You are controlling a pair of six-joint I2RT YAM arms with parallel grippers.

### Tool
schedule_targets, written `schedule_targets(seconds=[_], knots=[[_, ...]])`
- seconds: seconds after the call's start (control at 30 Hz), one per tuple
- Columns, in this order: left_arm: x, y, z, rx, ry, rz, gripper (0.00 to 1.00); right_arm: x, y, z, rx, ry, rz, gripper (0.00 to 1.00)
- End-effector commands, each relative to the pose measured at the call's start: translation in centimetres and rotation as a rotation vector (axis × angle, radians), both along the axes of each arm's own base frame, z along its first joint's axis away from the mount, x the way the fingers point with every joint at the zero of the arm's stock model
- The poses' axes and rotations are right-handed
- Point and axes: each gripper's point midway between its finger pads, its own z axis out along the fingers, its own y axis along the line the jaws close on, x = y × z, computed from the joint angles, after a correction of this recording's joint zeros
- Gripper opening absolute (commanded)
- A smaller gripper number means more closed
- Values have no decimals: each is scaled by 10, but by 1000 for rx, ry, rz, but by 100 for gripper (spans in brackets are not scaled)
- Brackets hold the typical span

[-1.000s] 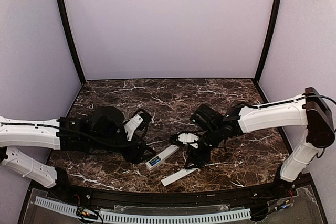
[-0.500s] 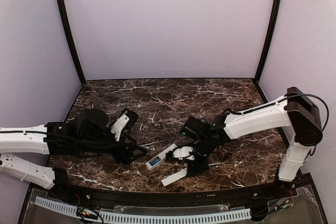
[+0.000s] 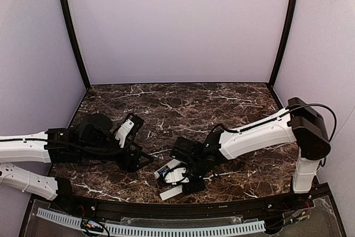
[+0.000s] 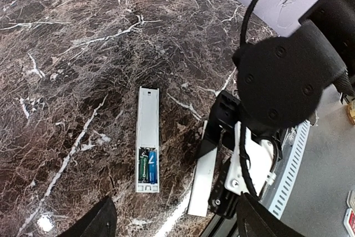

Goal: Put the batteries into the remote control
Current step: Pick up the battery cover at the center of the board.

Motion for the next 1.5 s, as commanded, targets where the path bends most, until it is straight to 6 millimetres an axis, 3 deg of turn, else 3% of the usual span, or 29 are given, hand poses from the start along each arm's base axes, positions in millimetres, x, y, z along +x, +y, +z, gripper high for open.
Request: schedule_targets(seconds=[0.0,0.1,0.27,0.43,0.5,0.57,0.63,0.9,1.47], knots=[[2,5,-3,18,20,15,75,-48,-76,-55,-354,141,21,46],[2,7,-2,12,21,22,75,-46,-82,-62,-397,130,10,41],[4,14,-8,27,41,50,76,-46,-88,-81,-486,86,11,21],[-4,21,-19,25,79,48,79,-31,-64,-57,-392,8,-9,12],[-4,26,-23,24,85,64,80,-24,-54,-42,-346,-25,-20,17],[-6,28,-25,24,89,66,80,-18,-48,-29,-329,-56,-34,35],[-5,29,-27,27,92,69,80,-10,-48,-19,-327,-102,-49,47],[-7,23,-29,18,95,47,80,-3,-76,-12,-390,-167,-73,61],[-8,33,-25,0,78,73,80,-2,-79,-49,-480,-113,-28,49]])
